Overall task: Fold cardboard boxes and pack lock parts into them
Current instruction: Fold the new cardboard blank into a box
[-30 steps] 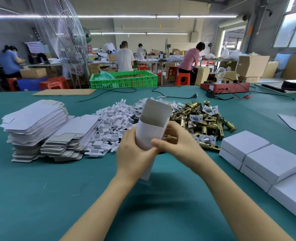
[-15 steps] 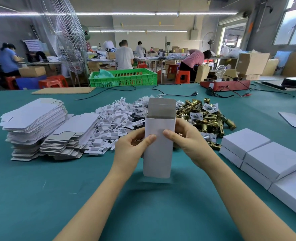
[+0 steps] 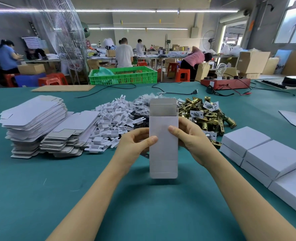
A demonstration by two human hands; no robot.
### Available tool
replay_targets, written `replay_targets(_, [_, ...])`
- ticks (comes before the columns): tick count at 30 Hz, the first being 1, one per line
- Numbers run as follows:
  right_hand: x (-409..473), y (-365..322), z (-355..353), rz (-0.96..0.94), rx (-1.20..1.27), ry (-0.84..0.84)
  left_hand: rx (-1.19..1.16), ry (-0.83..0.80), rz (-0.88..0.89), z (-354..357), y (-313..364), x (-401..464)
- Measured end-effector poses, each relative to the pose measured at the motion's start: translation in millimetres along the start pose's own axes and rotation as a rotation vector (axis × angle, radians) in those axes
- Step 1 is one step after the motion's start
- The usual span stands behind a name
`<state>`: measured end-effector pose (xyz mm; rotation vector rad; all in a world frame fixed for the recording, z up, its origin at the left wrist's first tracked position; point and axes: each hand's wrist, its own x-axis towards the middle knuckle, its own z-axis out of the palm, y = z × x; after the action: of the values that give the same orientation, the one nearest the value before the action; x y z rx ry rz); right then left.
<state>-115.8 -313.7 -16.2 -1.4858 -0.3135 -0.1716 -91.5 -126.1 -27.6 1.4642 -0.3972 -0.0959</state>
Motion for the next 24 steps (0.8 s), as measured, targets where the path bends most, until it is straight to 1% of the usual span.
replay_targets(3, [0, 3, 1, 0.012, -0.005, 0.04, 0.013, -0.03, 0.001, -4, 0, 4])
replay_targets(6, [1, 4, 3, 0.016, -0.022, 0.06, 0.003, -0.023, 0.005, -6, 0, 6])
replay_targets(10, [0, 6, 4, 0.138, -0.171, -0.011, -0.069, 0.066, -0.009, -11, -2, 11])
replay_targets(12, [0, 8, 4, 0.188, -0.19, -0.028, -0.08, 0.083, -0.022, -11, -4, 11])
replay_targets(14, [0, 8, 3, 0.196, -0.182, -0.013, -0.082, 0.082, -0.044, -9, -7, 11])
replay_targets(19, [0, 8, 2, 0.202, -0.128, 0.042, -0.018, -0.029, -0.102, -10, -9, 13])
replay_targets(21, [0, 9, 1, 0.198, -0.145, 0.052, 0.033, -0.084, -0.119, -11, -10, 13])
replay_targets(24, [0, 11, -1, 0.198, -0.182, 0.073, 0.052, -0.111, -0.121, -12, -12, 14])
